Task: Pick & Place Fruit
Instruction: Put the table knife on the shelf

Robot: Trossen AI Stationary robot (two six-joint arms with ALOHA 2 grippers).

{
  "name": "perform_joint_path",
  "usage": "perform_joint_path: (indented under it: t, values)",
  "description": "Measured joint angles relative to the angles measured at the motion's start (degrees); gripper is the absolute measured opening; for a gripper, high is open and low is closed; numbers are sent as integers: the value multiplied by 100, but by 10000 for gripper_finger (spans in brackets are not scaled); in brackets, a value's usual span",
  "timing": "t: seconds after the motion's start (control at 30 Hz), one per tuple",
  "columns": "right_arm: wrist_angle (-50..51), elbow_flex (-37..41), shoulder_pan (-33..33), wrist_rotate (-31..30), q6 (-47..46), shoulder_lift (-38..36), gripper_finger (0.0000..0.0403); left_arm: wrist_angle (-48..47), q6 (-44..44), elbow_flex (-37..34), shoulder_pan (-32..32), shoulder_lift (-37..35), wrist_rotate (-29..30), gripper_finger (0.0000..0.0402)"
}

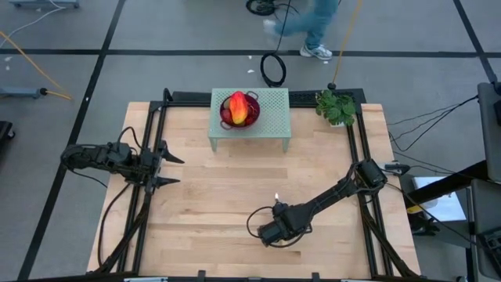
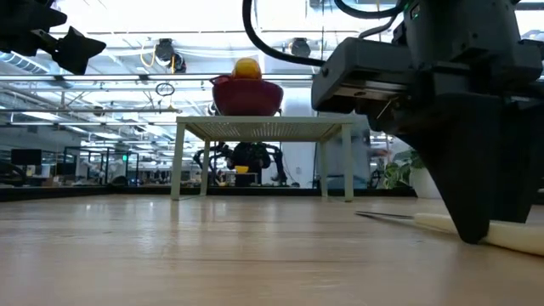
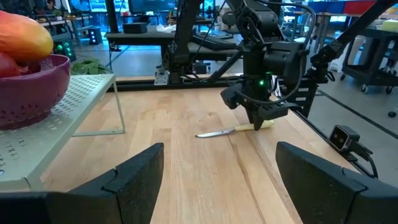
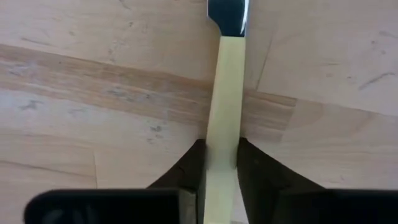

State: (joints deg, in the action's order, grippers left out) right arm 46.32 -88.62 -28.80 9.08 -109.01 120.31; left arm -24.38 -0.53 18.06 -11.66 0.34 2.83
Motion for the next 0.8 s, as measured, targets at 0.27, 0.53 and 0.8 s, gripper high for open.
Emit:
perform_joint_path:
  t: [0.27,0.53,0.8]
  values:
    - [-81,9,-4,-17,1,-77,56,1,2,-2,-2,0,1,310]
    - [-242,15,-66,-609,261,-586,55,1,-11,-1,-2,0,2,310]
    - [-716,9,-68,-2207,1122,-1236,55,4,-13,-1,-2,0,2,310]
